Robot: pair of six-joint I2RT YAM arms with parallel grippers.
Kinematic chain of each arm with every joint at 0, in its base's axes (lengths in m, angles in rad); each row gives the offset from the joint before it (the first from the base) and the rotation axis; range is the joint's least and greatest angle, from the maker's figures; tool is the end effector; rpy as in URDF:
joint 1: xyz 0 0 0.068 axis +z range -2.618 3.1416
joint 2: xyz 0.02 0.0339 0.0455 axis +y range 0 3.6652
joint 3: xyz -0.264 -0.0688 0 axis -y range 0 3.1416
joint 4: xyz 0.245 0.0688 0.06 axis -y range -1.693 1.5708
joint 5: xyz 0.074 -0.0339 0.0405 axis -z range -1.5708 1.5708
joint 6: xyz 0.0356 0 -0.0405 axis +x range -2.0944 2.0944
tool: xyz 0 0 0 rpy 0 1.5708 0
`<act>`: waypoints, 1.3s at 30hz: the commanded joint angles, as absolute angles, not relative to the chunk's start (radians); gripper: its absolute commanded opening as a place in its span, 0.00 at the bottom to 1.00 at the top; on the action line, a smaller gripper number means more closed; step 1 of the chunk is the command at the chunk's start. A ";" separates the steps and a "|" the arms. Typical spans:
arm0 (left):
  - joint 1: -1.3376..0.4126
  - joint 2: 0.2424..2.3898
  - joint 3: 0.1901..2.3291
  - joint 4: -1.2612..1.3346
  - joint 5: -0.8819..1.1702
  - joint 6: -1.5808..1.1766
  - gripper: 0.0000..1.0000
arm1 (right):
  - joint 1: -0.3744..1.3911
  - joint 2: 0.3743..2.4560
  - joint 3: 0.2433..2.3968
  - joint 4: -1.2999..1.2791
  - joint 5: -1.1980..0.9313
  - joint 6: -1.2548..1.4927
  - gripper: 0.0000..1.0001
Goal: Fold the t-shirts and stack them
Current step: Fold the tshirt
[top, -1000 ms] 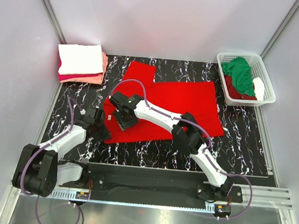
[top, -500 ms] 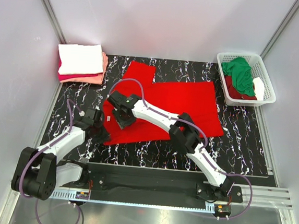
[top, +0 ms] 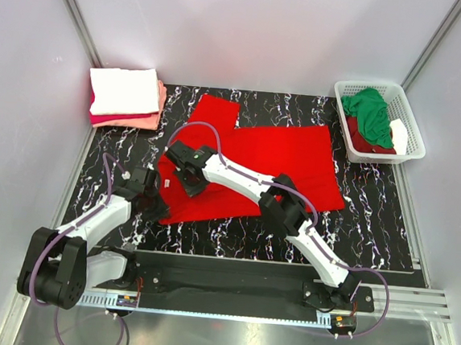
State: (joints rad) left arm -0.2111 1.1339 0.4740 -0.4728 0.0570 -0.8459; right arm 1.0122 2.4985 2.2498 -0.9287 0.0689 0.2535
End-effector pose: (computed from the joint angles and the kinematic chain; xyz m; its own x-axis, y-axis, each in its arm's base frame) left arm 0.1806 -0.0408 0.1507 -0.7614 -0.6012 -0.2427 -0.5084 0.7860 -0.3518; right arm 0.2806 0.4443 0.1685 -0.6825 -0.6200 -0.3870 -0.6826 0.7299 0.0346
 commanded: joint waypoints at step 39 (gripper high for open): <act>-0.209 1.088 0.560 -0.618 0.029 -0.792 0.16 | 0.638 2.400 2.381 -0.904 -0.034 0.296 0.80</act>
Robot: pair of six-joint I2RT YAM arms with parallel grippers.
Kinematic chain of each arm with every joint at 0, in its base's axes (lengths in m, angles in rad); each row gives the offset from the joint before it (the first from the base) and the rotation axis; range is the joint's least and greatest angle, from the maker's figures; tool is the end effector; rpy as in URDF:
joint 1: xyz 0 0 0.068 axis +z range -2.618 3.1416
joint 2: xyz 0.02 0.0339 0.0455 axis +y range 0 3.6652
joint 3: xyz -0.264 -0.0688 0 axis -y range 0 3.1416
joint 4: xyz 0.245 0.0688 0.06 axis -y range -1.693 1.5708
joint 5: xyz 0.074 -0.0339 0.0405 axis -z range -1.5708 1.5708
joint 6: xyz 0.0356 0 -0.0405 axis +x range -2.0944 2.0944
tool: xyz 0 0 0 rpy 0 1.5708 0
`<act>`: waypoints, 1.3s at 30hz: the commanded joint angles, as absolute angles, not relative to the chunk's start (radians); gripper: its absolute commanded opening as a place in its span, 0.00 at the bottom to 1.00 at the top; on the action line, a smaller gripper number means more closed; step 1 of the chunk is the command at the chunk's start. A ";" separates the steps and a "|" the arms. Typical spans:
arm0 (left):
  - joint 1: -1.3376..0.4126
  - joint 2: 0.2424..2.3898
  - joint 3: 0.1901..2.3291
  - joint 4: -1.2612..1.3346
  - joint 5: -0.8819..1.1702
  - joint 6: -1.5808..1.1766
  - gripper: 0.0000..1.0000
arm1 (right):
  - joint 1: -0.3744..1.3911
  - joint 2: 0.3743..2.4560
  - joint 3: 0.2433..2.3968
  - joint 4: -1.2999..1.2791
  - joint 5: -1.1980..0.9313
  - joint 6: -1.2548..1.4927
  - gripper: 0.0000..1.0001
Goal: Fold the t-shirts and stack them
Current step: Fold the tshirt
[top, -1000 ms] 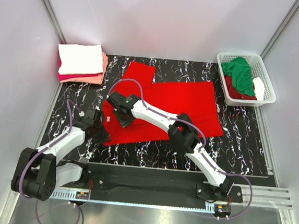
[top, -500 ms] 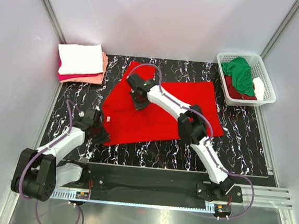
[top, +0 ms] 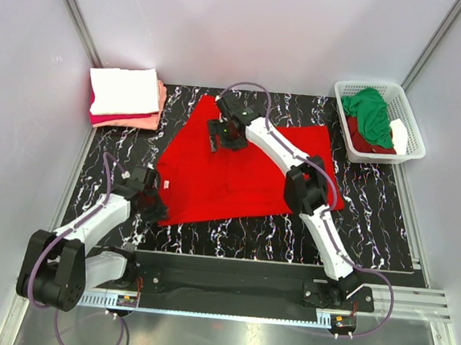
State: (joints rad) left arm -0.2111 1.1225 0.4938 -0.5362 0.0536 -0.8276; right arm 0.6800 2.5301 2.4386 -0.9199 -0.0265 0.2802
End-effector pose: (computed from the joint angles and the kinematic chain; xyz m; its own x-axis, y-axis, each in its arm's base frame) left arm 0.1778 -0.0401 0.1552 -0.7772 -0.5854 -0.2309 -0.5059 0.7994 -0.3240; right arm 0.4222 0.3427 0.2095 -0.8102 -0.2997 -0.5038 -0.4323 0.8859 0.1683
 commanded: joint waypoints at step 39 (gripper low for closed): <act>-0.020 2.730 2.467 -0.106 0.434 -0.768 0.62 | 0.396 1.474 0.597 0.350 -0.675 0.661 0.98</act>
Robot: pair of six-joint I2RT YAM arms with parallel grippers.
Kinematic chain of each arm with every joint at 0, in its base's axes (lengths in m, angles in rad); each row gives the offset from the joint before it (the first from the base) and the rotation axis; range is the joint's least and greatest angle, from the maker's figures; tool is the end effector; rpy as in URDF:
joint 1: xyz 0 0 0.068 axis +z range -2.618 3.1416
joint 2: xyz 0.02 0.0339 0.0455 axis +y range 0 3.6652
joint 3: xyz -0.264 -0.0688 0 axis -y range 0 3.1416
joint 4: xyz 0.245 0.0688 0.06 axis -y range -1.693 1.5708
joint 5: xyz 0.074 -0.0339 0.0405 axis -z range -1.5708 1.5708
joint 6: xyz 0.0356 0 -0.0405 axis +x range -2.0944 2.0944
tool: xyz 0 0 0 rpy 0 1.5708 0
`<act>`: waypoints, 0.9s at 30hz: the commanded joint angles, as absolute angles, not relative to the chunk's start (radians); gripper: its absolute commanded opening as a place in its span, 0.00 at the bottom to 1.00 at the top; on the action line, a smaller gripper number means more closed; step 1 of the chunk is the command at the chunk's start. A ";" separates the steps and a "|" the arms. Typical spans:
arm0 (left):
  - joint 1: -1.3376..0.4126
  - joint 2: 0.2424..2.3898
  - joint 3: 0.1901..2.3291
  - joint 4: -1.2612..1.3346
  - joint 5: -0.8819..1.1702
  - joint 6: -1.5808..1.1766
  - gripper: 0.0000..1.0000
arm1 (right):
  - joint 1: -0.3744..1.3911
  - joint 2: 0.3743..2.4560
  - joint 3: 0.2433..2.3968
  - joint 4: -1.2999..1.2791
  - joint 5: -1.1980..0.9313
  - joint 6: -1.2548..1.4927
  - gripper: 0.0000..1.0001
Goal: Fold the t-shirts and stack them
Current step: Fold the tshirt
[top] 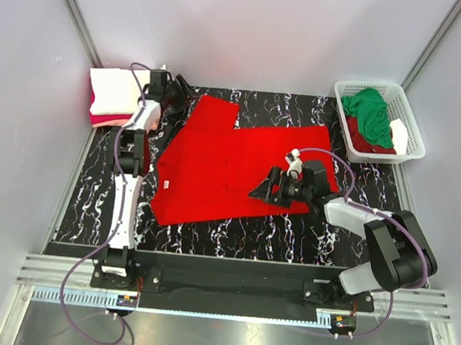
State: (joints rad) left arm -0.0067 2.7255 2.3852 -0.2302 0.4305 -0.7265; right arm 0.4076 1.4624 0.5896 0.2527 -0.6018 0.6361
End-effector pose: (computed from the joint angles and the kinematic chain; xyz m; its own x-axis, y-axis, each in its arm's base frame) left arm 0.6018 -0.0189 0.1376 -0.6410 -0.5994 -0.4794 -0.0916 0.6799 -0.7275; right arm 0.2481 0.1291 0.1668 -0.8746 0.1558 -0.4592 -0.2862 0.5987 0.7481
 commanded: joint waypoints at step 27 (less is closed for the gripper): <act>-0.092 2.752 2.399 -0.279 0.422 -0.750 0.38 | 0.350 1.534 0.600 0.400 -0.745 0.693 0.97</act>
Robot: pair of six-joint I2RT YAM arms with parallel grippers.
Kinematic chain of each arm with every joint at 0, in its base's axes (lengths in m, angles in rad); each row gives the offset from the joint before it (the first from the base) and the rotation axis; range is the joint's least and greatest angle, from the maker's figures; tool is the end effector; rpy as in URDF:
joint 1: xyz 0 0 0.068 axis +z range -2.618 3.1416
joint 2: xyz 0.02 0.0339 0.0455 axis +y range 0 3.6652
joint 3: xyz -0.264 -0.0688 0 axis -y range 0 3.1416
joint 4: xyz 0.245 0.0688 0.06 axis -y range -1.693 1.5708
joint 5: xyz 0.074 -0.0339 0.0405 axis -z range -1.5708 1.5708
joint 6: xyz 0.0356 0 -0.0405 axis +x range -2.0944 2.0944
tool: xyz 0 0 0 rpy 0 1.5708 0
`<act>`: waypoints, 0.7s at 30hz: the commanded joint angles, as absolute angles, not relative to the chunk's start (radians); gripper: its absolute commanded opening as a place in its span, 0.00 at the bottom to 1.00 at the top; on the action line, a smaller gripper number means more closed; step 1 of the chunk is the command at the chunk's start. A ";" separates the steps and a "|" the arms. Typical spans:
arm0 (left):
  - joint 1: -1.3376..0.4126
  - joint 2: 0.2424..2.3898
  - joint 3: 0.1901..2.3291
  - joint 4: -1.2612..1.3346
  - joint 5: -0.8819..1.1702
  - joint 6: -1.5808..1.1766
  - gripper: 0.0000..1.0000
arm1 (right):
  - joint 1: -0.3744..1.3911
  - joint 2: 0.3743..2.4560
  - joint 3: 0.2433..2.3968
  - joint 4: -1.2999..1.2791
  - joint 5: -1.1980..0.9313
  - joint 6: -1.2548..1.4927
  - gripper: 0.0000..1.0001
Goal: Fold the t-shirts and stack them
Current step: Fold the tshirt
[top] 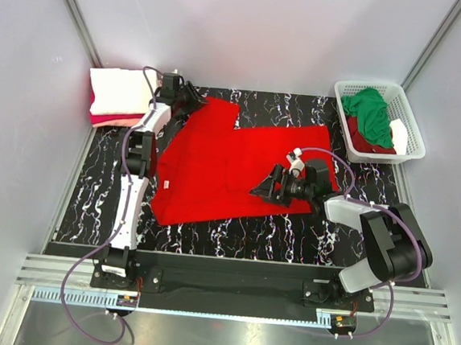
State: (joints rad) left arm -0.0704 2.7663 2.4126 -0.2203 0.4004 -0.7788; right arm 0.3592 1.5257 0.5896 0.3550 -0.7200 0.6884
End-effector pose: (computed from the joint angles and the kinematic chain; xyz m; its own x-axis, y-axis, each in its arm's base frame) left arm 0.6034 -0.0565 0.1237 -0.6604 -0.6019 -0.4490 -0.1020 0.6643 -0.7405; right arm 0.2594 0.1225 0.1602 -0.8926 0.1750 -0.4155 -0.2761 0.5165 0.8106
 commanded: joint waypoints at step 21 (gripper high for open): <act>-0.095 2.387 2.192 -0.385 0.384 -0.608 0.00 | 0.302 1.517 0.691 0.220 -0.605 0.747 0.96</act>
State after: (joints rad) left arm -0.0925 2.6011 2.2211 -0.3443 0.3939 -0.6891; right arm 0.3157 1.5387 0.6018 0.3298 -0.7055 0.7189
